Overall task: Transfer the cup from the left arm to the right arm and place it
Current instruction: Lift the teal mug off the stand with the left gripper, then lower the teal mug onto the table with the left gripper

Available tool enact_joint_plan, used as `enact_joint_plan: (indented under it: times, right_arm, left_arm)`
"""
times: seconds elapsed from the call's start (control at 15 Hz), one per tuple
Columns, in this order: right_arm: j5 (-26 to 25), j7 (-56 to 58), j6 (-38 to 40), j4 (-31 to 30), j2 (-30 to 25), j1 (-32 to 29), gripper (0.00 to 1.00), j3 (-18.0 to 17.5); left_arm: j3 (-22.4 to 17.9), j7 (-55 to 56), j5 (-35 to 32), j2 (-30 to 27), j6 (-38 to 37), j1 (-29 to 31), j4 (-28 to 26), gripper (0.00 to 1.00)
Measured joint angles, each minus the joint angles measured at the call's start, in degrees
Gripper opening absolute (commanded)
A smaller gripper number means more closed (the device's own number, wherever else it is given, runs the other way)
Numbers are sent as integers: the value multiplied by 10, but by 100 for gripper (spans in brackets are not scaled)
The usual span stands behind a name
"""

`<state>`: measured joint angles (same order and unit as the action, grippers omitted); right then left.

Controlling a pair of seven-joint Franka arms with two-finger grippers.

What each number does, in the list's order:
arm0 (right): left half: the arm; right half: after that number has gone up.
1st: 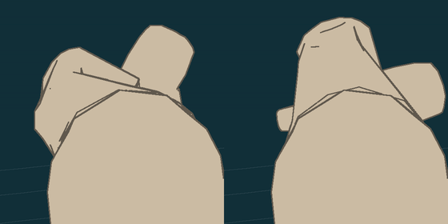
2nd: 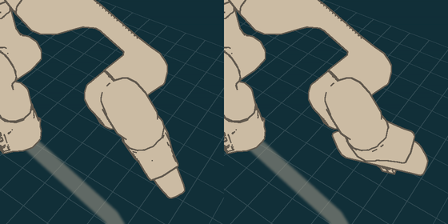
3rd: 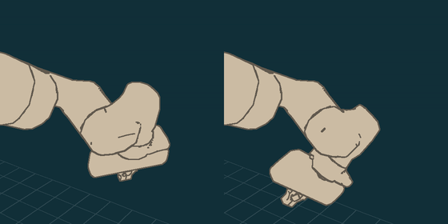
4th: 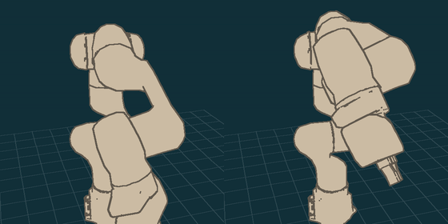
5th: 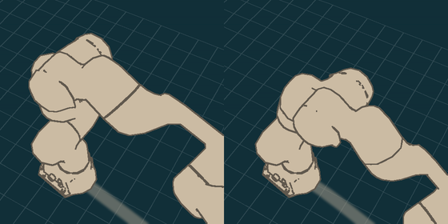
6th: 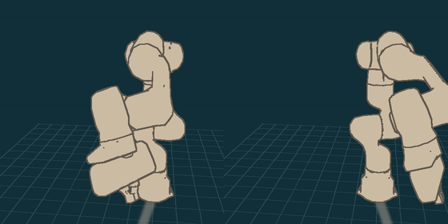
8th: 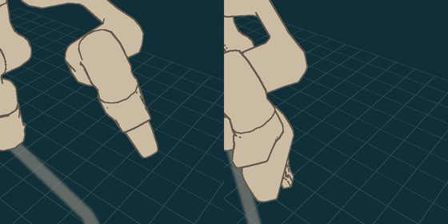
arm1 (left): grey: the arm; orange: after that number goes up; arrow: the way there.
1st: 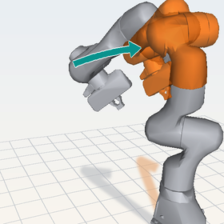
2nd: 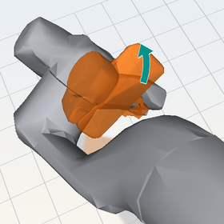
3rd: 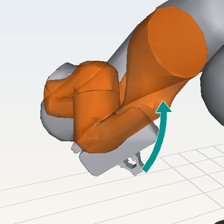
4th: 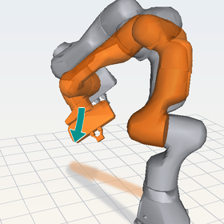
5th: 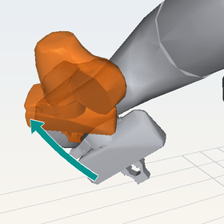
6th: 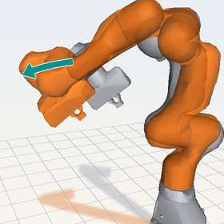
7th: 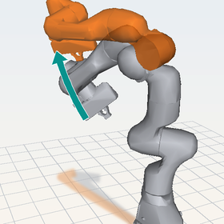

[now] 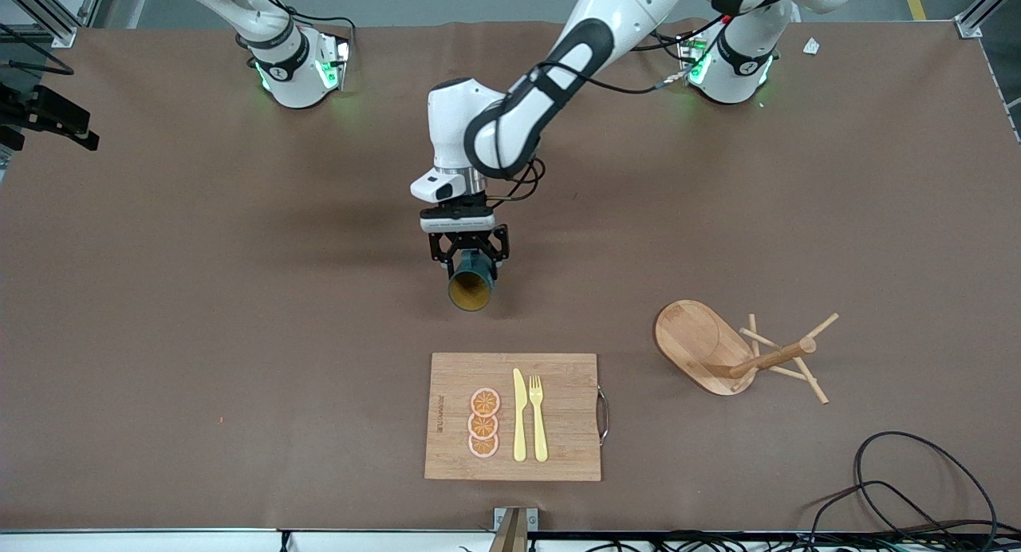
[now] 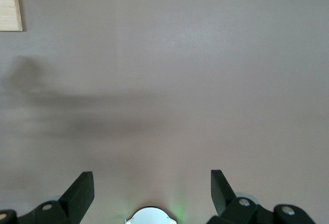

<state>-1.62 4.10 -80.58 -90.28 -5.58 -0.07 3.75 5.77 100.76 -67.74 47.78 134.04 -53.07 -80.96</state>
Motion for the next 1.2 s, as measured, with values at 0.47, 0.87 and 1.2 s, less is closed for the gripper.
enact_joint_plan:
  times: [0.47, 0.87, 1.2]
  right_arm:
    - [4, 0, -2, 0, 0, 0, 100, 0]
    - [4, 0, -1, 7, 0, -1, 100, 2]
    - [4, 0, -2, 11, 0, -1, 100, 5]
  left_arm:
    - [0, 264, -279, 66, -1, -21, 0, 63]
    - [1, 348, -331, 84, -57, -49, 0, 100]
    - [41, 365, -216, 77, -119, -83, 3, 100]
